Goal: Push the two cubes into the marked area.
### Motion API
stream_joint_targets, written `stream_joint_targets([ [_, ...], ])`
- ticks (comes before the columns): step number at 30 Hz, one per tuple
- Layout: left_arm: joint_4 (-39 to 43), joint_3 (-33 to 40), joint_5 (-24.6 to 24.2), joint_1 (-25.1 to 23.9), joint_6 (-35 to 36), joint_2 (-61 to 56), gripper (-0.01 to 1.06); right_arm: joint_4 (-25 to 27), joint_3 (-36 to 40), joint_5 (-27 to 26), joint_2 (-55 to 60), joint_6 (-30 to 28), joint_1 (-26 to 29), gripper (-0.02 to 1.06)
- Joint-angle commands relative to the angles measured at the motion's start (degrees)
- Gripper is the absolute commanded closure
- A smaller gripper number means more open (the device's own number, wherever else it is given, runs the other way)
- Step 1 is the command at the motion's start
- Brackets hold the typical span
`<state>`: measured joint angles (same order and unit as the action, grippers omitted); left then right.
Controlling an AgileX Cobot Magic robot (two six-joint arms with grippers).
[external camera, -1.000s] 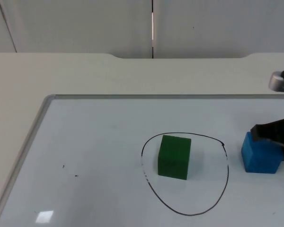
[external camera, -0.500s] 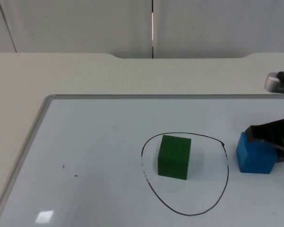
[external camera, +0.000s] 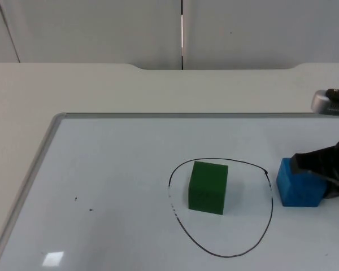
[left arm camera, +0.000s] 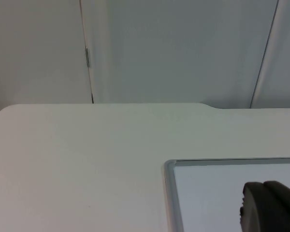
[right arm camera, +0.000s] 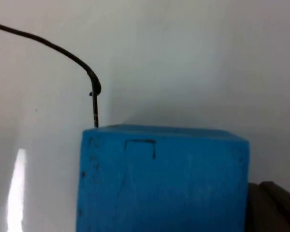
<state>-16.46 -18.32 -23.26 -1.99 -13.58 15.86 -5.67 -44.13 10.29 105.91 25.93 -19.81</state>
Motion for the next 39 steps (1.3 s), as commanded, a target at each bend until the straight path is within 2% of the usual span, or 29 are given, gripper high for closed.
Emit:
stream_joint_targets([
  [1, -1.0, -0.3, 0.7, -0.1, 0.3, -0.3, 1.05, 0.1, -0.3, -1.5, -0.2, 0.5, -1.4, 1.05],
  [6, -1.0, -0.3, 0.7, -0.1, 0.3, -0.3, 1.05, 0.1, -0.3, -3.5, -0.2, 1.7, -3.1, 1.05],
  [10, -1.3, -0.3, 0.7, -0.1, 0.3, -0.3, 1.05, 0.1, -1.1, -2.2, -0.2, 1.7, -3.6, 1.05],
  [39, -1.9, -0.3, 0.1, -0.1, 0.3, -0.3, 1.05, 0.5, -1.5, -3.4, -0.1, 4.6, -6.9, 1.05],
])
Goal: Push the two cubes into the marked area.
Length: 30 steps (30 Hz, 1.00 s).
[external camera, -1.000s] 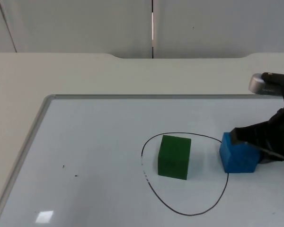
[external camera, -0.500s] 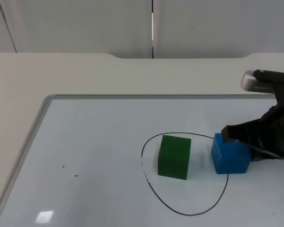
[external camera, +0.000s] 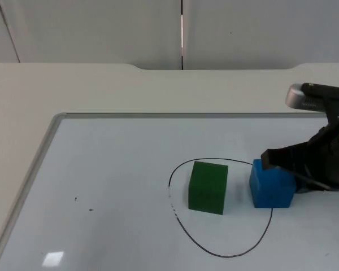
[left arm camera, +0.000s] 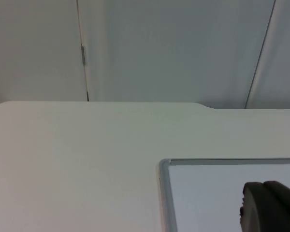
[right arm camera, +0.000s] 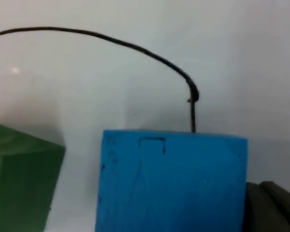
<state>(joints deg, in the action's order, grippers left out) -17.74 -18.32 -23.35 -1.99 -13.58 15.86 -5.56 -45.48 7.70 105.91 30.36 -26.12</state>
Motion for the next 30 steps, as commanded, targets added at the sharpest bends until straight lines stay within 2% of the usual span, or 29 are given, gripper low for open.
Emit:
stream_joint_targets([
  [1, -0.6, -0.3, 0.2, -0.1, 0.3, -0.3, 1.05, 0.4, -0.2, -1.5, -0.1, 0.2, -1.0, 1.05],
  [4, -0.6, -0.3, 0.2, -0.1, 0.3, -0.3, 1.05, 0.4, -0.2, -3.7, -0.1, 0.7, -2.3, 1.05],
  [25, -0.8, -0.3, 0.2, -0.1, 0.3, -0.3, 1.05, 1.6, -0.3, -3.7, -0.1, 0.9, -2.8, 1.05],
  [30, -0.9, -0.3, 0.2, -0.1, 0.3, -0.3, 1.05, 2.0, -0.3, -6.3, -0.1, 1.2, -4.3, 1.05],
])
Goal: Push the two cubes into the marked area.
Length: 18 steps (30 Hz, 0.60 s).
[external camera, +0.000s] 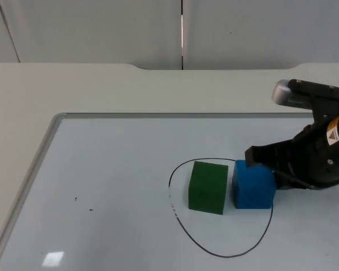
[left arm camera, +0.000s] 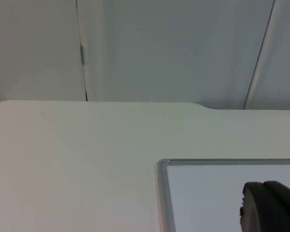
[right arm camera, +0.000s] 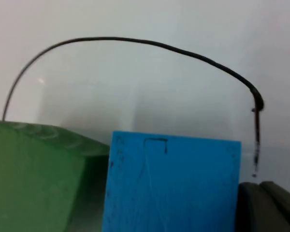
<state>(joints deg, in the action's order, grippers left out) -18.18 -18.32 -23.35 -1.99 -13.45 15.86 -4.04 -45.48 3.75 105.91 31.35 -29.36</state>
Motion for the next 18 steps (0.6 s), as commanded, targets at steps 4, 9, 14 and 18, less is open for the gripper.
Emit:
stream_joint_targets([
  [4, -0.5, -0.3, 0.2, -0.1, 0.2, -0.3, 1.05, 0.8, -0.3, -3.8, -0.1, 0.2, -1.9, 1.05],
  [9, -0.5, -0.3, 0.2, -0.1, 0.2, -0.3, 1.05, -0.4, -0.3, -1.4, -0.1, -0.1, -1.7, 1.05],
  [14, -0.3, -0.3, 0.2, -0.1, 0.2, -0.3, 1.05, -0.5, -0.3, 1.6, -0.9, -1.4, -1.0, 1.05],
  [18, -0.3, -0.3, 0.2, -0.1, 0.2, -0.3, 1.05, -0.8, -0.3, 4.1, -5.2, -2.5, -1.0, 1.05],
])
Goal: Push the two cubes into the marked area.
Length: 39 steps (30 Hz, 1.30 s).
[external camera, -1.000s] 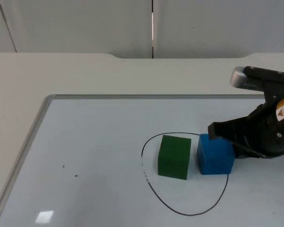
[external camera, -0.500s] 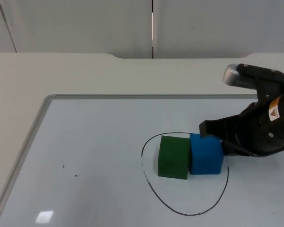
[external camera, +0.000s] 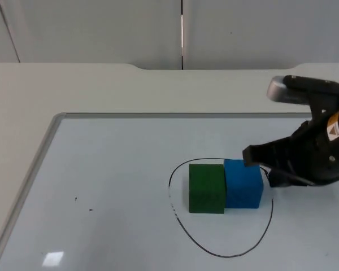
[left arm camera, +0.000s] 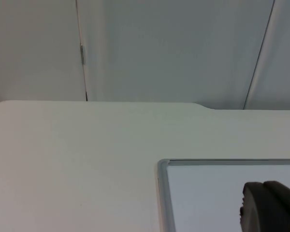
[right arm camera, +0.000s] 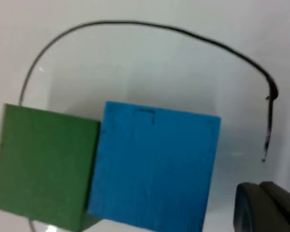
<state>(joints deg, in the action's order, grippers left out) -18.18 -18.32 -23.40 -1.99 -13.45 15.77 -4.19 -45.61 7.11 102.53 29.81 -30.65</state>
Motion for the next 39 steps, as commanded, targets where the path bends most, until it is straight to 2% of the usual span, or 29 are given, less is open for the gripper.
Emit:
stream_joint_targets([
  [1, -0.3, -0.3, 0.2, -0.1, 0.2, -0.3, 1.05, -1.0, -0.2, 1.5, -3.8, -1.0, 0.3, 1.05],
  [8, -0.6, -0.5, 0.2, -0.1, 0.2, -0.3, 1.05, -6.2, -0.2, 9.0, -18.6, -1.0, 0.3, 1.05],
  [12, -0.6, -2.8, -1.9, -0.1, 0.2, -0.3, 1.05, -9.5, -0.2, 13.2, -26.9, -1.0, 0.3, 1.05],
  [14, -0.6, -5.0, -4.9, -0.1, -0.1, -0.3, 1.05, -12.3, -0.2, 15.1, -32.7, -1.0, 0.3, 1.05],
  [16, -0.6, -6.2, -6.3, -0.1, -1.2, -0.3, 1.05, -12.7, -0.2, 16.1, -35.5, -1.0, 0.3, 1.05],
  [18, -0.2, -8.2, -9.9, -0.1, -4.0, -0.3, 1.05, -14.0, -0.2, 18.0, -40.1, -1.0, 0.3, 1.05],
  [20, -0.2, -10.0, -13.8, -0.1, -7.5, -0.8, 1.05, -14.2, -0.2, 20.1, -44.9, -3.4, 0.2, 1.05],
  [23, -0.2, -10.6, -15.3, -0.1, -8.6, -1.8, 1.05, -14.2, 0.1, 21.3, -47.6, -4.7, 0.2, 1.05],
  [28, -0.2, -11.3, -17.4, -0.1, -8.6, -7.1, 1.05, -14.1, 0.1, 24.7, -53.2, -5.7, 0.2, 1.05],
  [32, 0.4, -11.3, -21.5, -0.1, -8.6, -13.7, 1.05, -13.1, 0.2, 27.7, -57.9, -7.3, 0.2, 1.05],
  [37, 0.7, -11.8, -24.1, -0.1, -8.8, -15.8, 1.05, -13.1, 1.3, 28.9, -60.7, -8.3, 0.2, 1.05],
  [39, 0.7, -12.7, -26.9, -0.1, -9.3, -15.8, 1.05, -13.6, 2.7, 28.9, -62.7, -8.5, 0.2, 1.05],
])
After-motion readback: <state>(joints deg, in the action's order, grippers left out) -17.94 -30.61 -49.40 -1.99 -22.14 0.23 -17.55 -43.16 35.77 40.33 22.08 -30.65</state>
